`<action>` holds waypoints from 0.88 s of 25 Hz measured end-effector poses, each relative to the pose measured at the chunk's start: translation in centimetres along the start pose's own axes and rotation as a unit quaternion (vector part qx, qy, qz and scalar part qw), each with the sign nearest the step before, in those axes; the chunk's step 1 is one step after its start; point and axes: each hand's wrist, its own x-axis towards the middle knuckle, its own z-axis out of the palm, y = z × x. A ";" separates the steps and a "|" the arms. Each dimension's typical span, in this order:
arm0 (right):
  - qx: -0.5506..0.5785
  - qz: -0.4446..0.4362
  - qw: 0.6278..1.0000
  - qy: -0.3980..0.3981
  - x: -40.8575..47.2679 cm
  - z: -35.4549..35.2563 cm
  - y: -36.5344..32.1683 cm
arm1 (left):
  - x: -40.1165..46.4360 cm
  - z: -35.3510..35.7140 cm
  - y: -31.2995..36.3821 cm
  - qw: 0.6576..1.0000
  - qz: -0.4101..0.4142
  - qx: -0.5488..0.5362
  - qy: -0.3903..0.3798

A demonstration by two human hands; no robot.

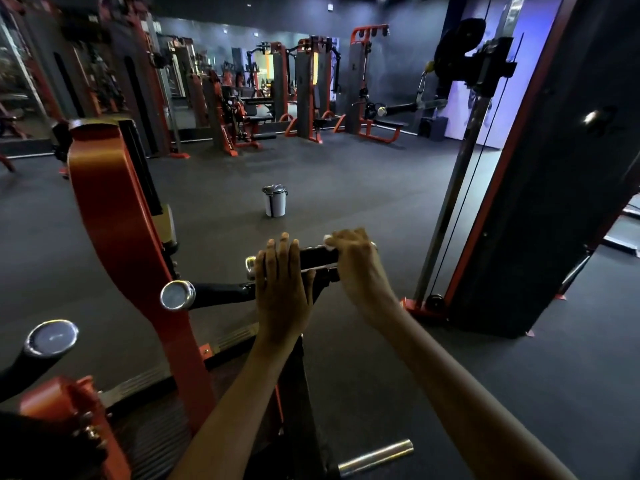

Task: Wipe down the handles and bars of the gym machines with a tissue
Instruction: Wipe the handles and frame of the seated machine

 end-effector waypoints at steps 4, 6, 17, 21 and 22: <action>-0.003 0.182 0.982 0.054 0.4 -0.8 5.0 | 0.1 -0.4 0.1 1.000 -0.011 -0.004 -0.019; -0.038 0.113 0.992 0.051 -0.7 0.5 4.1 | 0.1 -0.5 0.3 1.000 -0.015 -0.006 -0.022; 0.262 0.380 0.880 0.112 -1.4 3.6 9.8 | 0.2 -0.3 0.0 1.000 0.000 -0.006 -0.005; 0.408 0.500 0.763 0.034 -0.3 6.0 10.6 | 0.1 0.5 -0.2 1.000 0.019 0.020 0.009; 0.404 0.518 0.753 0.000 -0.6 5.9 9.3 | 0.1 0.7 -0.4 0.999 0.024 0.026 0.013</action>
